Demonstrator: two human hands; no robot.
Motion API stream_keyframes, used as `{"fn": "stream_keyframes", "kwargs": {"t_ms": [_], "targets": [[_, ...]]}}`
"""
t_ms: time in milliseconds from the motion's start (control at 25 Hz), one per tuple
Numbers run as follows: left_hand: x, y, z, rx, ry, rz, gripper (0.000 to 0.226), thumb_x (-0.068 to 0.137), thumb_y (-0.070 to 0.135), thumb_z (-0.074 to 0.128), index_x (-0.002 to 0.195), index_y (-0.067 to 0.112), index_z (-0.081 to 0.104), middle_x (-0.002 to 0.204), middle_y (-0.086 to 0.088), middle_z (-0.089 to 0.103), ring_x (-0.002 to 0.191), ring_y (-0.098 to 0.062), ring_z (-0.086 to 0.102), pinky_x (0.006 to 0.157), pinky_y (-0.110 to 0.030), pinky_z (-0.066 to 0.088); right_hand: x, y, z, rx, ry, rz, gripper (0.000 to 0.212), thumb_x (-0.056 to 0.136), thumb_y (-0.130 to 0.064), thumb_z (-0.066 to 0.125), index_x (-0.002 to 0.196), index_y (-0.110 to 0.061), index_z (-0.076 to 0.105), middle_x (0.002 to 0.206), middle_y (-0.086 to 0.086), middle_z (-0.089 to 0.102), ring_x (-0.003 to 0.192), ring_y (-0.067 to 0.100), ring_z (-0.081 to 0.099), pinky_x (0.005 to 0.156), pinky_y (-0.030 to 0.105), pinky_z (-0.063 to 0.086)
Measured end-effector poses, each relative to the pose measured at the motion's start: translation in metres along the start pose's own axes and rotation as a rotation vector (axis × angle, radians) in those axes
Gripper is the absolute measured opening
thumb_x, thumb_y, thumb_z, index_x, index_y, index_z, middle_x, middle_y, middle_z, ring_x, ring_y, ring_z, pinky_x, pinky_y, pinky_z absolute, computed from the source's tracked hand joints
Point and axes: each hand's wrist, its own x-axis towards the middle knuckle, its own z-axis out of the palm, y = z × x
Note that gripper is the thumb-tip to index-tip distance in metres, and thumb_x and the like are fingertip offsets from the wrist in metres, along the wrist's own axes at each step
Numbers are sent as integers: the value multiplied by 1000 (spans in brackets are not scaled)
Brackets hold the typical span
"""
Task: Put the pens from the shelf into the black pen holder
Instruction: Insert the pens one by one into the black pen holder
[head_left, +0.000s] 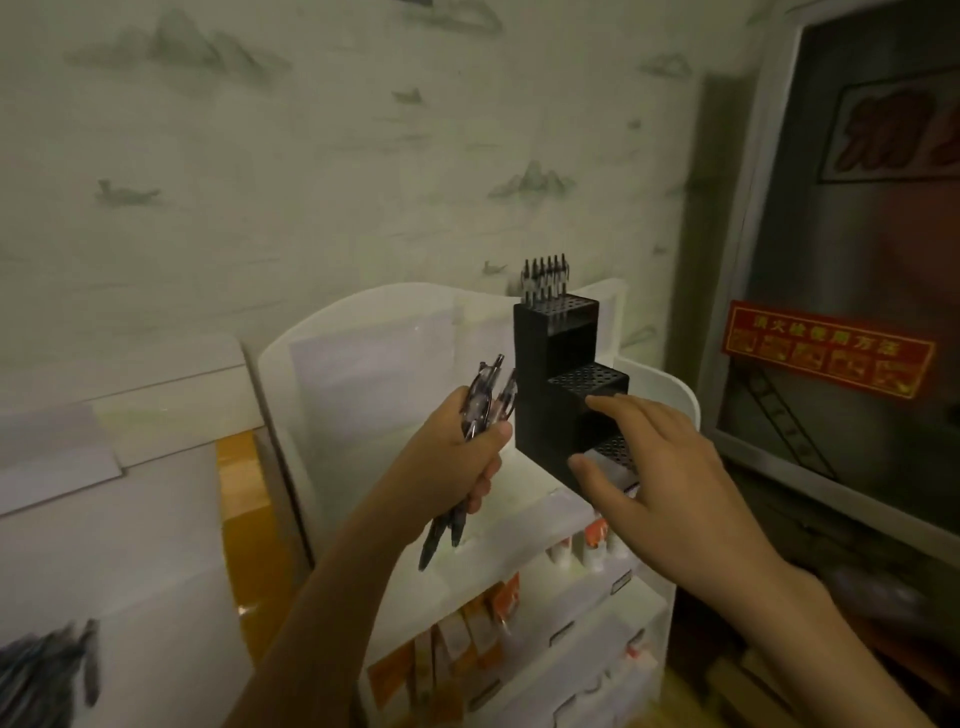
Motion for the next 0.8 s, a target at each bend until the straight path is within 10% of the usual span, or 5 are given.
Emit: {"fn": "stream_keyframes", "kwargs": {"t_ms": [800], "targets": [[315, 4, 59, 126, 84, 95, 11, 98, 26, 53, 108, 22, 51, 62, 4, 56, 52, -13, 51, 57, -30, 47, 297, 183, 88, 440, -47, -110, 40, 92, -50, 51, 130, -39, 50, 124, -28, 51, 115, -7, 45, 97, 18, 37]]}}
